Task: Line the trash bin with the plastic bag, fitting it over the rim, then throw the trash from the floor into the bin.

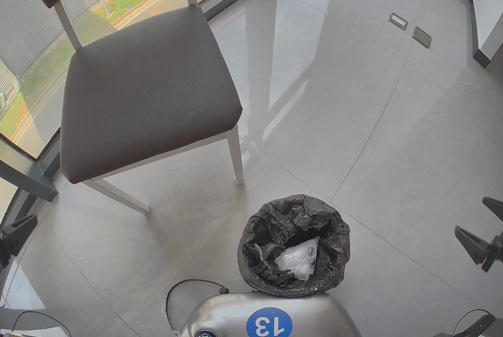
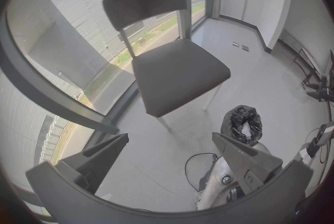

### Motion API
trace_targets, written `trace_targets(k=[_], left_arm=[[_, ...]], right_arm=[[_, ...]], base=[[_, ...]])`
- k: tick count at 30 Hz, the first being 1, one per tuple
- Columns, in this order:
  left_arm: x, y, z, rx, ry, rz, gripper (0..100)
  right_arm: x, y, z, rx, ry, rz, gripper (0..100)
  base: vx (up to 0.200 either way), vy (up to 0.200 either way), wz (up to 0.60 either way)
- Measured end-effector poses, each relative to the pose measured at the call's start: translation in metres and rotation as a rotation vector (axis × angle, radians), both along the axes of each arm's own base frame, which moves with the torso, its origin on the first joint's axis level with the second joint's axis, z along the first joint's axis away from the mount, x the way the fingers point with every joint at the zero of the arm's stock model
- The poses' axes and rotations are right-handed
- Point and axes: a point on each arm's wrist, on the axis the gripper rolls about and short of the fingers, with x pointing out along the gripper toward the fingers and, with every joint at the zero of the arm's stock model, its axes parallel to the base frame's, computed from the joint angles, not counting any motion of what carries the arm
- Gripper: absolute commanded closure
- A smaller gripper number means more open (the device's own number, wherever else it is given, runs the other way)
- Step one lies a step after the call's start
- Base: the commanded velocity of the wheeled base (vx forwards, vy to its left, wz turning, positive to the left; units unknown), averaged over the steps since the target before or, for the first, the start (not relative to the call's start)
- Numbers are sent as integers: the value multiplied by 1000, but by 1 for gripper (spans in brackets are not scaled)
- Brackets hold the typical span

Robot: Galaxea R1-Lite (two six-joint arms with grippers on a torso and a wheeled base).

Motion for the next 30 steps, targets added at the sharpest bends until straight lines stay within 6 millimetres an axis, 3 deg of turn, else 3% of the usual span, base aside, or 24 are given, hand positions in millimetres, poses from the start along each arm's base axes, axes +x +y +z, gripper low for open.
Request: trace_targets(k=[5, 10, 17, 22, 30], left_arm=[[-32, 23, -6, 4, -70, 73, 0], [-78, 45, -30, 18, -137, 151, 0], [-134, 57, -73, 20, -201, 210, 0], [-138, 53, -90, -46, -237, 136, 0], [-103, 40, -110, -127, -375, 93, 0]], right_arm=[[-42, -1, -15, 25, 12, -30, 0], [-78, -1, -35, 48, 11, -44, 0], [-99, -1, -63, 137, 3, -54, 0], [-102, -3, -72, 140, -25, -143, 0], [-103, -5, -75, 136, -59, -210, 0]], base=[[0, 0, 0], [0, 0, 0], [0, 0, 0], [0, 0, 0], [0, 0, 0]])
